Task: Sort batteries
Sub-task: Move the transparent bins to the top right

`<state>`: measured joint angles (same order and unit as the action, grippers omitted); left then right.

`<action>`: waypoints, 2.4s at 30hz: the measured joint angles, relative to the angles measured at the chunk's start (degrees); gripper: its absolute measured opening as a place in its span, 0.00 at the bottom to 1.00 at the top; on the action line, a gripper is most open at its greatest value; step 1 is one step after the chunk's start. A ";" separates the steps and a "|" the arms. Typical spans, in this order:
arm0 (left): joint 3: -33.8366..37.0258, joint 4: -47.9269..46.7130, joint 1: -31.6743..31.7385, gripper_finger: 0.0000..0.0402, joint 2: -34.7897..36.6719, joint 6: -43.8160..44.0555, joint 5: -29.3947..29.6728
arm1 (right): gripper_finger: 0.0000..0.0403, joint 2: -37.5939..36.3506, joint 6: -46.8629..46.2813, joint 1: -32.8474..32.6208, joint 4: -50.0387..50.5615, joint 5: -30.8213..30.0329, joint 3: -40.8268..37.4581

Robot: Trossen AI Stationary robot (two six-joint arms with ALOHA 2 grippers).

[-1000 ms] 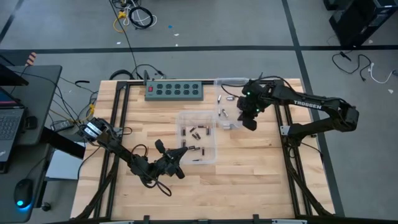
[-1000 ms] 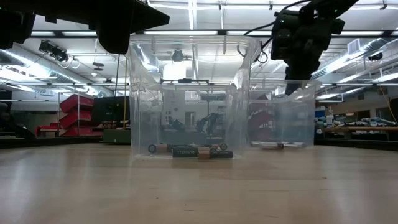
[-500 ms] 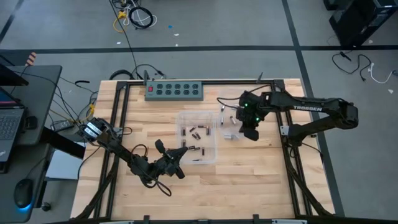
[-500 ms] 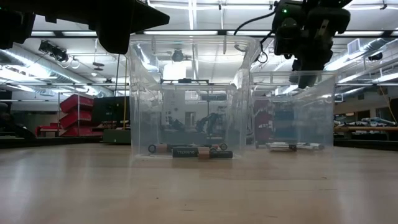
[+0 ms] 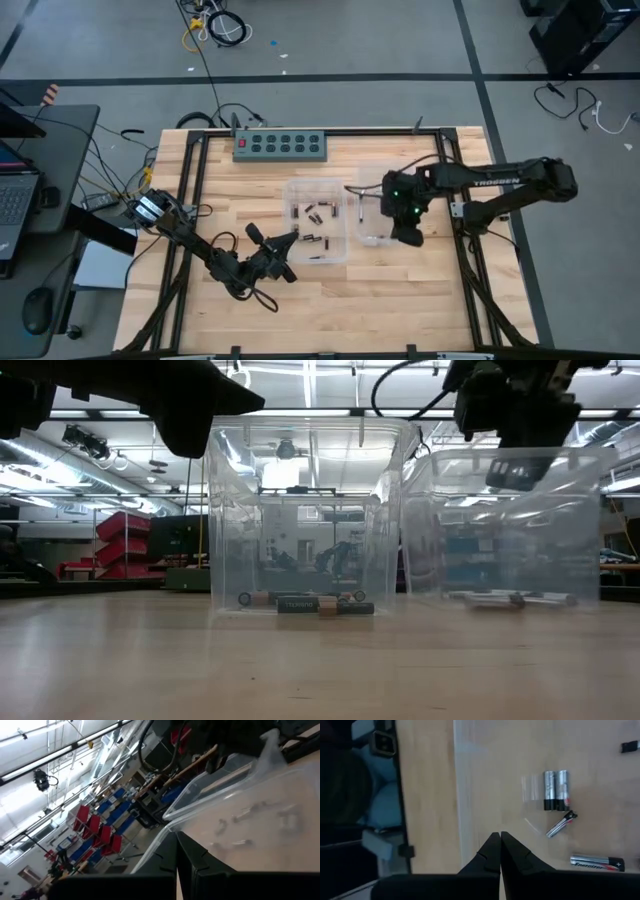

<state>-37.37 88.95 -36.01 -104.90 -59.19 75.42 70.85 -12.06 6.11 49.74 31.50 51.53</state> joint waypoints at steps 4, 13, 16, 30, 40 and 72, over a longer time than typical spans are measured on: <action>0.01 0.00 0.00 0.00 0.00 -0.69 0.08 | 0.00 0.00 -4.00 -4.54 0.20 0.43 0.00; 0.00 0.53 -0.68 0.00 0.00 -5.51 6.40 | 0.00 -1.24 -13.55 -13.70 -0.31 -7.59 0.02; -0.87 0.59 -1.36 0.00 0.00 -6.92 7.46 | 0.00 -3.26 -15.75 -14.84 -0.46 -10.53 0.02; -2.90 0.76 -3.96 0.00 0.02 -8.23 8.34 | 0.00 -20.06 -27.78 -21.80 0.95 -24.42 0.07; -2.90 0.46 -3.87 0.00 0.02 -8.16 8.72 | 0.00 -24.15 -35.86 -25.92 10.69 -26.52 0.07; -2.86 0.30 -3.37 0.00 0.02 -7.66 6.33 | 0.00 -10.71 -44.21 -22.97 22.78 -40.91 -1.55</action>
<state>-40.23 89.25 -39.38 -104.88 -66.85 81.74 60.14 -56.27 -16.86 72.51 -9.41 49.98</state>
